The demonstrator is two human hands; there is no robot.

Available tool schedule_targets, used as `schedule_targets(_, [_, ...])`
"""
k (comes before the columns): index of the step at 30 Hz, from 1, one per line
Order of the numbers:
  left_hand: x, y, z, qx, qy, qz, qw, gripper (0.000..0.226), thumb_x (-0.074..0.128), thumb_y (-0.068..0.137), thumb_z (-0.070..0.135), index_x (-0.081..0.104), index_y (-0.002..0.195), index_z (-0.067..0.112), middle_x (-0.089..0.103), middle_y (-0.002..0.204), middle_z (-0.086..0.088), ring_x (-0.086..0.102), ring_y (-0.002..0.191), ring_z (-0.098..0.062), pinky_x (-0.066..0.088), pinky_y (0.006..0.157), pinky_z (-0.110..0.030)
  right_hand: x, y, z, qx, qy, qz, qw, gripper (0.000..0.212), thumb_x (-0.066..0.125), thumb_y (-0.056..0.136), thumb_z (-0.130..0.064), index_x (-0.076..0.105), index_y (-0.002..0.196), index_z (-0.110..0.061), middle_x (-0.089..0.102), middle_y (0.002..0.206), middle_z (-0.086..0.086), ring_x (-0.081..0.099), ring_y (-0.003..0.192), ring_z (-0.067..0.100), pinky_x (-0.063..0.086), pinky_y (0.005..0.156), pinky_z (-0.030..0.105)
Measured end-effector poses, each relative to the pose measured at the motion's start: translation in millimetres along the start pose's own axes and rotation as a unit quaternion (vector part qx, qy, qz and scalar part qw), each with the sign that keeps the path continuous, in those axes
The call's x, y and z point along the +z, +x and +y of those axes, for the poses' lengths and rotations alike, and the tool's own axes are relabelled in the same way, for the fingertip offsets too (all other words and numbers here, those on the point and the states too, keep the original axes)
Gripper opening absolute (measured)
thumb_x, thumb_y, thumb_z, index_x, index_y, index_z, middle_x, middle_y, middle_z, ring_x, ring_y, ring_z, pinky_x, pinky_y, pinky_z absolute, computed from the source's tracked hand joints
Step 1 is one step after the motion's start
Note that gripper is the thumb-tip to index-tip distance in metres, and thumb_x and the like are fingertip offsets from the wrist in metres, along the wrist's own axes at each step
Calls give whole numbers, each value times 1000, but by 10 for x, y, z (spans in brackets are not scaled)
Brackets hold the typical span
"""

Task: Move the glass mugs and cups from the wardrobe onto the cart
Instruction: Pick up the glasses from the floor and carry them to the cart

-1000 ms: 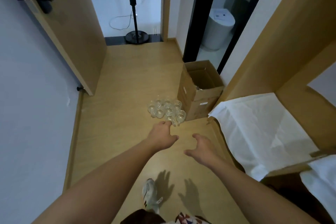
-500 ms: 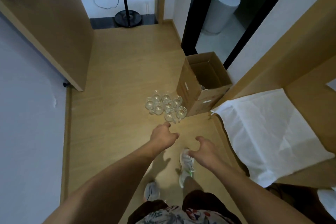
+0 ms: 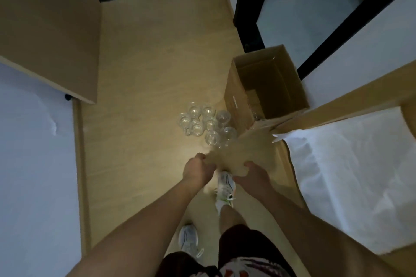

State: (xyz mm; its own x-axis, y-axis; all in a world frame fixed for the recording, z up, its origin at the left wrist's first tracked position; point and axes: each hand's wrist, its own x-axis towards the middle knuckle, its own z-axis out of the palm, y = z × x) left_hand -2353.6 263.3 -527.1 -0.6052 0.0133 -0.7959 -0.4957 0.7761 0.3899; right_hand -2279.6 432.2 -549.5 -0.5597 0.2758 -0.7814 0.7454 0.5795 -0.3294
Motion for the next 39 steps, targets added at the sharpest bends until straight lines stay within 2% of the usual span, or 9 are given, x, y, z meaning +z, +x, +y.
schedule_targets(4, [142,574,286,-26,-43,-7,999,42,67,88,36,61,126,19,67,118,-6,54,91,-19,41,76,-25,-101,704,51,29,8,-32,999,70,74,86,-43,49,143,-12,56,144,11,51,133,29,39,104,32])
schedule_targets(10, [553,1542,132,-83,-64,4,995,51,68,92,37,58,138,17,62,137,-7,59,123,-27,46,99,-29,80,1874,263,76,34,-59,995,69,76,85,-44,52,142,-13,57,143,8,52,132,26,40,101,29])
schedule_targets(18, [1422,2744,-496,-174,-172,-10,970,51,73,86,34,61,133,17,62,130,-7,58,120,-28,47,106,-42,942,3212,733,131,105,-67,984,66,77,83,-45,58,137,-11,57,141,8,53,129,26,39,96,25])
schedule_targets(21, [1777,3261,-691,-184,-203,-21,962,52,73,87,32,58,134,14,60,129,-9,57,119,-30,49,105,-48,1314,3674,914,149,190,-57,969,63,81,80,-43,61,132,-13,60,135,8,59,119,25,50,102,40])
schedule_targets(24, [2128,3781,-870,-183,-238,-43,953,51,73,89,32,56,135,15,58,132,-9,55,122,-30,46,108,-49,1621,4149,1065,143,238,-54,959,59,81,82,-39,60,131,-16,61,129,4,61,107,19,53,93,39])
schedule_targets(29, [2529,4465,-1088,-237,-365,-75,897,57,72,91,24,47,143,19,54,137,-6,52,124,-26,43,107,-40,1966,4786,1165,189,362,-92,908,55,79,85,-36,57,133,-22,58,127,0,56,114,21,50,92,38])
schedule_targets(32, [2584,4682,-1122,-266,-447,-109,847,37,69,92,20,55,126,24,58,119,-2,53,112,-21,41,87,-35,2062,4995,1203,219,416,-150,870,36,77,86,-36,63,118,-27,58,118,4,55,114,26,51,97,45])
schedule_targets(36, [2653,4851,-1133,-267,-525,-144,795,14,64,91,14,65,100,24,58,90,5,53,88,-11,42,82,-30,2162,5131,1282,195,474,-169,842,22,74,88,-29,67,108,-30,64,112,1,57,114,23,50,91,40])
schedule_targets(39, [2693,4890,-1093,-268,-551,-163,774,16,67,87,12,70,94,25,57,94,6,50,98,-14,42,82,-32,2211,5131,1299,182,514,-189,816,12,69,90,-27,74,98,-34,72,98,-6,61,98,16,50,78,34])
